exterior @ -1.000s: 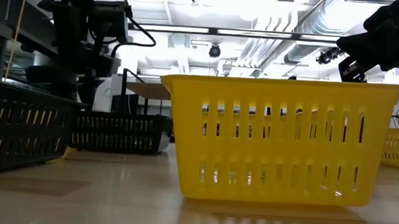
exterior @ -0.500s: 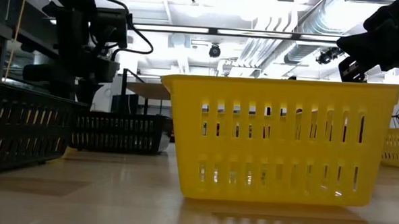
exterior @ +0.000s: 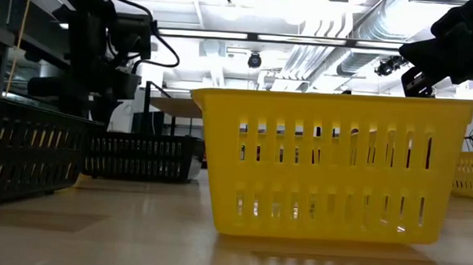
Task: Stack baskets on shelf by color
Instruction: Put the left yellow bin on the shelf
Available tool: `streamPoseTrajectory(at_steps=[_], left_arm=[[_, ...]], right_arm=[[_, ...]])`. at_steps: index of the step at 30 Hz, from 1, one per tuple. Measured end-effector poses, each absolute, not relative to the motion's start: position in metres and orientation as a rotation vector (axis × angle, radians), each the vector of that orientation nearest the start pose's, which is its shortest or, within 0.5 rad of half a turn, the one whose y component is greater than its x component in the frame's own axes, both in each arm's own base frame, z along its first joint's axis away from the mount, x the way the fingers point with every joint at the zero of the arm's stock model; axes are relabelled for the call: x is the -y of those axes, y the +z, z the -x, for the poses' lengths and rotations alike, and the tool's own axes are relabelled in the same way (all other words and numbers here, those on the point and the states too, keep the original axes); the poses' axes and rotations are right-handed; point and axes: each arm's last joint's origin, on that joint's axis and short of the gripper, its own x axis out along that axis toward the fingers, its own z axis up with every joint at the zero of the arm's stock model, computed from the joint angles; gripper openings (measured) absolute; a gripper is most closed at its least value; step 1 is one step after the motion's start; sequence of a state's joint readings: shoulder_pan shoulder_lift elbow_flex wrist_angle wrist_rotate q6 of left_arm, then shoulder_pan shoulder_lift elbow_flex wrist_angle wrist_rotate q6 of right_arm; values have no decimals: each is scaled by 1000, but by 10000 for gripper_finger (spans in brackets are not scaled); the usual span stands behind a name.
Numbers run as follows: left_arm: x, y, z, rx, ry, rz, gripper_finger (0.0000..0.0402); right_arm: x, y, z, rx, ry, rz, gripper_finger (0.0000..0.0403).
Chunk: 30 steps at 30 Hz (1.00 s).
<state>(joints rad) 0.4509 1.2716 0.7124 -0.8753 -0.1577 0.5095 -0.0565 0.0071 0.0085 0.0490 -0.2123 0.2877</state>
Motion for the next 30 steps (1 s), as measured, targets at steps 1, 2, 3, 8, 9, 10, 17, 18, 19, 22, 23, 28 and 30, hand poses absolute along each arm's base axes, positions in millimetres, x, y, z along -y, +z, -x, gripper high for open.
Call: streamPoseTrajectory(at_steps=[1, 2, 3, 8, 9, 10, 17, 18, 19, 22, 23, 28, 30], left_arm=[[-89, 181, -173, -1514, 118, -188, 186], [-90, 181, -173, -1514, 118, -186, 186], [-91, 181, -172, -1515, 117, -188, 186], [-93, 181, -171, -1519, 109, -196, 186], [-94, 181, -171, -1519, 110, -196, 186], [-94, 181, -171, -1518, 107, -194, 186], [-93, 181, -171, -1513, 64, -202, 186], [-93, 181, -171, -1511, 54, -208, 186], [-93, 181, -171, -1511, 48, -212, 186], [-93, 181, -171, -1511, 45, -215, 186], [-93, 181, -171, -1511, 44, -215, 186], [-92, 181, -171, -1500, 9, -217, 186], [-92, 181, -171, -1500, 3, -224, 186]], right_arm=[[-1, 171, -97, 27, 162, -280, 0], [-1, 171, -97, 27, 162, -280, 0], [-1, 170, -97, 27, 162, -280, 0], [-1, 171, -97, 27, 162, -280, 0], [-1, 171, -97, 27, 162, -280, 0], [-1, 171, -97, 27, 162, -280, 0], [-1, 170, -97, 27, 162, -280, 0], [-1, 171, -97, 27, 162, -280, 0], [-1, 171, -97, 27, 162, -280, 0], [-1, 171, -97, 27, 162, -280, 0], [-1, 171, -97, 27, 162, -280, 0], [-1, 171, -97, 27, 162, -280, 0], [-1, 171, -97, 27, 162, -280, 0]])
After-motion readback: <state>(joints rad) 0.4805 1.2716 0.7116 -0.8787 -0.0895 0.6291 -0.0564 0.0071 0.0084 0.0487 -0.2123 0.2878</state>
